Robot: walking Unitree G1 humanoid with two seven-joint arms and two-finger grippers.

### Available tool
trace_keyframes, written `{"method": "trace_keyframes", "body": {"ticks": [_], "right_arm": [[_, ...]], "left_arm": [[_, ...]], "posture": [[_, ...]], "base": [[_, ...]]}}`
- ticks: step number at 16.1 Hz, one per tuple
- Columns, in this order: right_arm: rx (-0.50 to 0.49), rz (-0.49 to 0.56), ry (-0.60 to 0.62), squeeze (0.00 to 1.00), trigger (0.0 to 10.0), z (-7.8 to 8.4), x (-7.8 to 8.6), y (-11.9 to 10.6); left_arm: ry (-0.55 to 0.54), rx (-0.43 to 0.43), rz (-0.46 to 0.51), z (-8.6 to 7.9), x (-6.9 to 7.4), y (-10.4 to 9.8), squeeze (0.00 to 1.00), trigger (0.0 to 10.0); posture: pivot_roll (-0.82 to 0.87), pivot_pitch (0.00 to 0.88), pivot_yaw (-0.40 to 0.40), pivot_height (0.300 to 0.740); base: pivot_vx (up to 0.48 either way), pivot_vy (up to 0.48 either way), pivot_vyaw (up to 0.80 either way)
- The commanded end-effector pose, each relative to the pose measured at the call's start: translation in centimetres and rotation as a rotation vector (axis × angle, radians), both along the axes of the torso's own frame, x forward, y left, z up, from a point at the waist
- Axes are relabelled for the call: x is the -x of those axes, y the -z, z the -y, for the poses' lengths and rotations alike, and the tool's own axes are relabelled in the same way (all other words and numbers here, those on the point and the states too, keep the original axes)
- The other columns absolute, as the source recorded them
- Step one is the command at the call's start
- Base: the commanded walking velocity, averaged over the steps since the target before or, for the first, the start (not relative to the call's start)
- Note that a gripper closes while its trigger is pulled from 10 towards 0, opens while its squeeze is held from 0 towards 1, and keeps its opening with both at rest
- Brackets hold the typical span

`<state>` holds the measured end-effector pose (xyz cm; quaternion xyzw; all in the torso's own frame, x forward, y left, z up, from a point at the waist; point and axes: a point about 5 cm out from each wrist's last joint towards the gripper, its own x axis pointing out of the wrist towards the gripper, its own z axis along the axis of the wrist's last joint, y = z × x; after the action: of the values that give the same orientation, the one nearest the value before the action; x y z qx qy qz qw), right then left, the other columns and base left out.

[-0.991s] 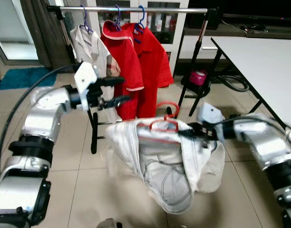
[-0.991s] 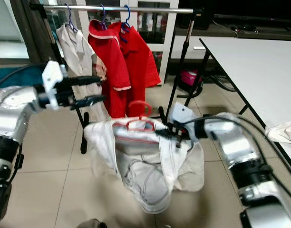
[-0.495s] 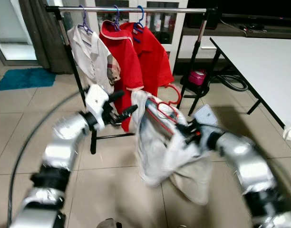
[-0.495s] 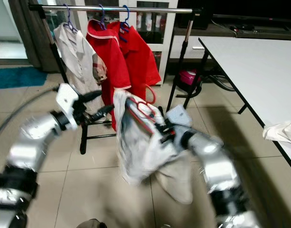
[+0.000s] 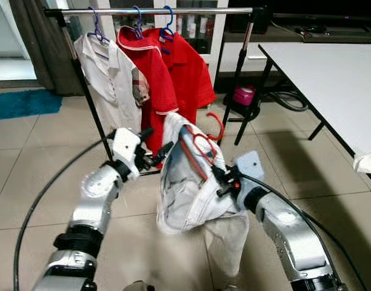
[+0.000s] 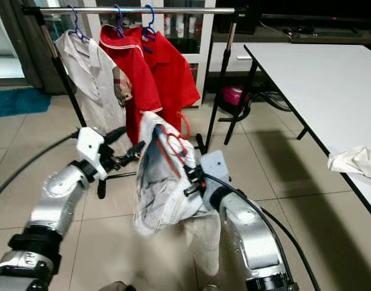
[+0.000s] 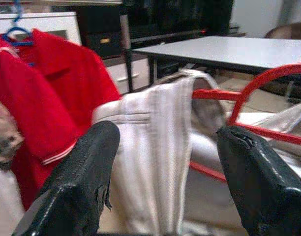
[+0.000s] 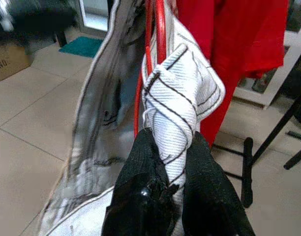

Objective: Hang hanger

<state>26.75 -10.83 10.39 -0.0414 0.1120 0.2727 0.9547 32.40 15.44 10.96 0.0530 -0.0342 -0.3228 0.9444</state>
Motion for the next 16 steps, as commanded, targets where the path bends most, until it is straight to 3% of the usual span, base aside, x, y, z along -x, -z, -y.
{"method": "trace_keyframes", "body": {"ticks": [1,4,6,9,14,16], "right_arm": [[-0.021,0.082,-0.005,0.0,0.0,-0.4,-0.2,-1.9],[-0.024,0.088,-0.049,0.0,0.0,-1.2,0.0,-2.3],[-0.029,0.086,-0.064,0.0,0.0,-1.5,0.3,-2.3],[-0.028,0.081,-0.061,0.0,0.0,-1.4,0.4,-2.3],[-0.021,0.074,-0.071,0.0,0.0,-1.3,0.5,-2.2],[-0.022,0.072,-0.083,0.0,0.0,-1.4,0.6,-2.2]], "left_arm": [[0.039,-0.013,-0.01,0.6,0.0,0.3,0.0,10.0],[0.06,-0.017,-0.012,1.2,-0.4,0.6,0.0,10.0],[-0.031,-0.086,0.025,0.8,-1.3,0.3,0.0,10.0],[-0.051,-0.075,0.089,0.9,-1.5,-0.4,0.0,10.0],[-0.092,-0.068,0.111,1.1,-1.4,0.0,0.0,10.0],[-0.203,-0.074,0.074,0.1,-1.9,0.4,0.0,10.0]], "posture": [[-0.16,0.0,0.032,0.74],[-0.17,0.0,0.032,0.74],[-0.17,0.0,0.035,0.74],[-0.17,0.0,0.035,0.74],[-0.18,0.0,0.027,0.74],[-0.18,0.0,0.02,0.74]], "base": [[0.0,0.0,0.0],[0.0,0.0,0.0],[0.0,0.0,0.0],[0.0,0.0,0.0],[0.0,0.0,0.0],[0.0,0.0,0.0]]}}
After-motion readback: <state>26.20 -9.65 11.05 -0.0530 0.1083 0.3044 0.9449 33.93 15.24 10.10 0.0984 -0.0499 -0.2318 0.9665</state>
